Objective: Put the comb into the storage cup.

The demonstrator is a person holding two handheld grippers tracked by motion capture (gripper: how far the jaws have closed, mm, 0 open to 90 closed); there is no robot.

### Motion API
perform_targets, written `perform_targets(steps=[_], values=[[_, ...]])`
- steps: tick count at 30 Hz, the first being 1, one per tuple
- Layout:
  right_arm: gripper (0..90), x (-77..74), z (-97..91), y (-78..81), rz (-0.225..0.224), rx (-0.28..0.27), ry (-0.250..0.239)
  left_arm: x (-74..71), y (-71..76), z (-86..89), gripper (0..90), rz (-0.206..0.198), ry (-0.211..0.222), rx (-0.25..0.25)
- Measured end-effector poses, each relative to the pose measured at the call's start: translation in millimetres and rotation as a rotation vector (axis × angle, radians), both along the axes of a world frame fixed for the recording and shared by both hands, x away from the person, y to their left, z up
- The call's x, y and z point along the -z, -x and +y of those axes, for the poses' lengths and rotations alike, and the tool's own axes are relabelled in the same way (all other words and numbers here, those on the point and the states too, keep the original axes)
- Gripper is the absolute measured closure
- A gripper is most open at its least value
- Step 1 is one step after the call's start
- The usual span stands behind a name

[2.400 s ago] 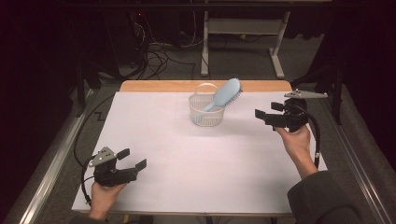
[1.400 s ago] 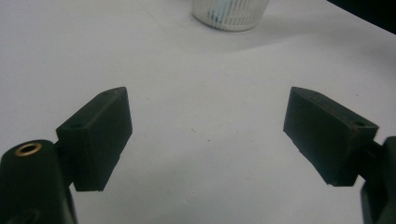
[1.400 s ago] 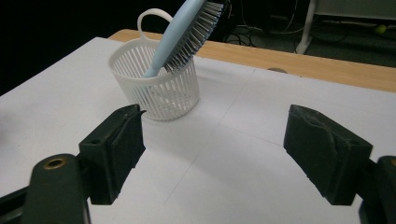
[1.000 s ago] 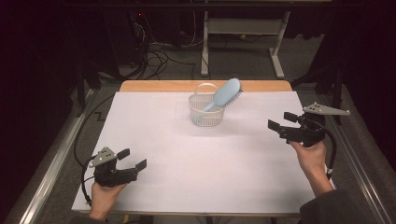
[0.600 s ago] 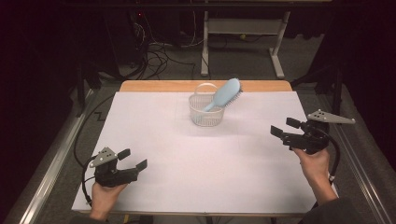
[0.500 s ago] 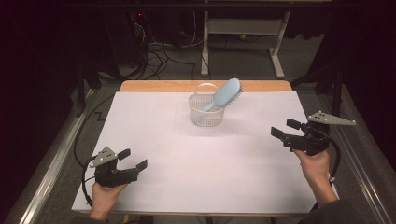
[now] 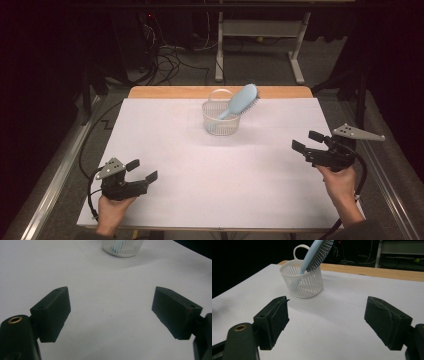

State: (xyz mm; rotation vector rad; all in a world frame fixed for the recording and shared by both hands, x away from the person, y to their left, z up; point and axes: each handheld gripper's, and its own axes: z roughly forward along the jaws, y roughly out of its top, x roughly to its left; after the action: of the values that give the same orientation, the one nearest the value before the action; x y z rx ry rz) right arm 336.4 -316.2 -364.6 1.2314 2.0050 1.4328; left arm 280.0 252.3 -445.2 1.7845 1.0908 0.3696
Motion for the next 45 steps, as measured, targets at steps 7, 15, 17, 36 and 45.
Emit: perform_targets(steps=[7,15,17,36,45], values=[[19.7,2.1,-0.5,4.9,-0.005,-0.006,-0.029,0.3,-0.2,0.7,14.7,0.005,0.013,0.000],[19.6,6.2,-2.4,10.4,-0.007,-0.007,-0.044,0.7,-0.7,0.9,14.7,0.009,0.016,0.000],[19.5,8.2,-2.9,12.2,-0.005,-0.006,-0.046,0.8,-0.7,0.8,14.7,0.010,0.016,0.000],[18.7,22.0,-9.6,29.5,-0.021,0.009,-0.039,1.4,-1.0,0.8,14.7,0.014,0.018,-0.003],[18.6,28.3,-11.9,36.5,-0.029,0.016,-0.039,1.4,-0.7,0.6,14.7,0.014,0.017,-0.004]])
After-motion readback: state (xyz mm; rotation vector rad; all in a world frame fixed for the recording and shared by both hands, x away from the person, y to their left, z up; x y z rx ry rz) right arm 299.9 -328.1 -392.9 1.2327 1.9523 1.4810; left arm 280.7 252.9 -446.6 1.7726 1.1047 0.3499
